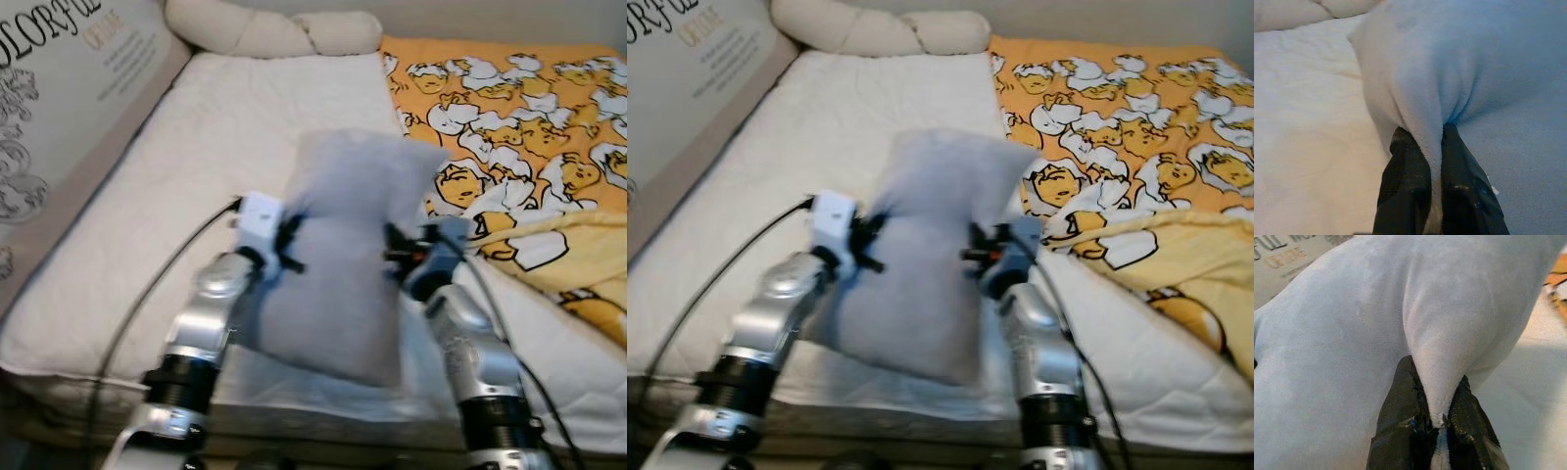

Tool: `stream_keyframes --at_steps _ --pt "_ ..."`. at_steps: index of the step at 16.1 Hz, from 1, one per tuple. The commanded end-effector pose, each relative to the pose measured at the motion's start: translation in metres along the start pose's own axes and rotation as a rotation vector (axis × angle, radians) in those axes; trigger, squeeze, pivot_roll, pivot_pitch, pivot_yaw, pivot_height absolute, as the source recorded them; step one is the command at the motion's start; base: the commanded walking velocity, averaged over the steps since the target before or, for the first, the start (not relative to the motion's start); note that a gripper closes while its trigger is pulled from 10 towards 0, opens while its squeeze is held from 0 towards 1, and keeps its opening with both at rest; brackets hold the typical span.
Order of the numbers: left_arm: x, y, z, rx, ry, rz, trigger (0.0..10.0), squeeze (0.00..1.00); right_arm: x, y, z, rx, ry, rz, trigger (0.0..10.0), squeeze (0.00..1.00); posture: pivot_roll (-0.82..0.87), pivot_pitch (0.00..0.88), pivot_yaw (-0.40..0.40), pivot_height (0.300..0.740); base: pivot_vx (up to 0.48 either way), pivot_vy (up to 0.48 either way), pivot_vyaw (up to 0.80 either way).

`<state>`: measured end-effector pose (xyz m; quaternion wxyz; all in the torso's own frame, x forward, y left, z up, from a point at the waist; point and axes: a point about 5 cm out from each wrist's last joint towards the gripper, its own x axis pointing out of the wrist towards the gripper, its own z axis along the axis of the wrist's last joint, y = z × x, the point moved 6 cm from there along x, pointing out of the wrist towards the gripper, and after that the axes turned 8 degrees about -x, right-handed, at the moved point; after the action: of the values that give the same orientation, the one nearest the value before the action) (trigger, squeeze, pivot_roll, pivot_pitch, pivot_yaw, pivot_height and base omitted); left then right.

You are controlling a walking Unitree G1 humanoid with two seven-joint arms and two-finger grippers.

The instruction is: Clean up the room

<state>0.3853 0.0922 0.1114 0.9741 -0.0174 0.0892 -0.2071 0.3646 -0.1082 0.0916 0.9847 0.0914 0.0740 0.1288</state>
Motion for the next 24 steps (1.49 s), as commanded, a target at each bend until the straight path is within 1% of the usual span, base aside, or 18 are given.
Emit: stream_keyframes --at_steps 1,3,6,9,16,22,24 --pt "0.0005 0.002 0.0091 0.003 -0.03 0.018 10.0 0.0 0.0003 -0.0095 0.0106 -0.006 -0.026 -0.026 10.0 0.0 0.07 0.0 0.036 0.74 0.0 0.356 0.0" --pt "0.0002 0.0052 0.0095 0.011 -0.028 0.024 10.0 0.0 0.0006 -0.0078 0.0077 0.011 -0.015 -0.024 10.0 0.0 0.07 0.0 0.041 0.74 0.0 0.352 0.0" --pt "0.0006 0.0066 0.0098 0.022 -0.026 0.023 10.0 0.0 0.0001 -0.0078 0.0069 0.021 -0.016 -0.03 10.0 0.0 0.07 0.0 0.052 0.74 0.0 0.356 -0.8" --pt "0.0027 0.0042 0.0117 0.03 -0.027 0.012 10.0 0.0 -0.0011 -0.0091 0.007 0.019 -0.021 -0.038 10.0 0.0 0.06 0.0 0.058 0.74 0.0 0.36 -0.71" --pt "0.0034 0.0036 0.0111 0.039 -0.025 0.009 10.0 0.0 0.0 -0.0087 0.0046 -0.007 -0.005 -0.028 10.0 0.0 0.06 0.0 0.058 0.74 0.0 0.359 0.0" --pt "0.0038 0.0067 0.0123 0.038 -0.026 0.021 10.0 0.0 0.0028 -0.0098 0.0067 -0.023 0.0 -0.019 10.0 0.0 0.07 0.0 0.058 0.74 0.0 0.358 0.0" --pt "0.0038 0.0071 0.0135 0.037 -0.033 0.024 10.0 0.0 0.0035 -0.011 0.008 -0.024 -0.001 -0.018 10.0 0.0 0.07 0.0 0.058 0.74 0.0 0.0 0.0"
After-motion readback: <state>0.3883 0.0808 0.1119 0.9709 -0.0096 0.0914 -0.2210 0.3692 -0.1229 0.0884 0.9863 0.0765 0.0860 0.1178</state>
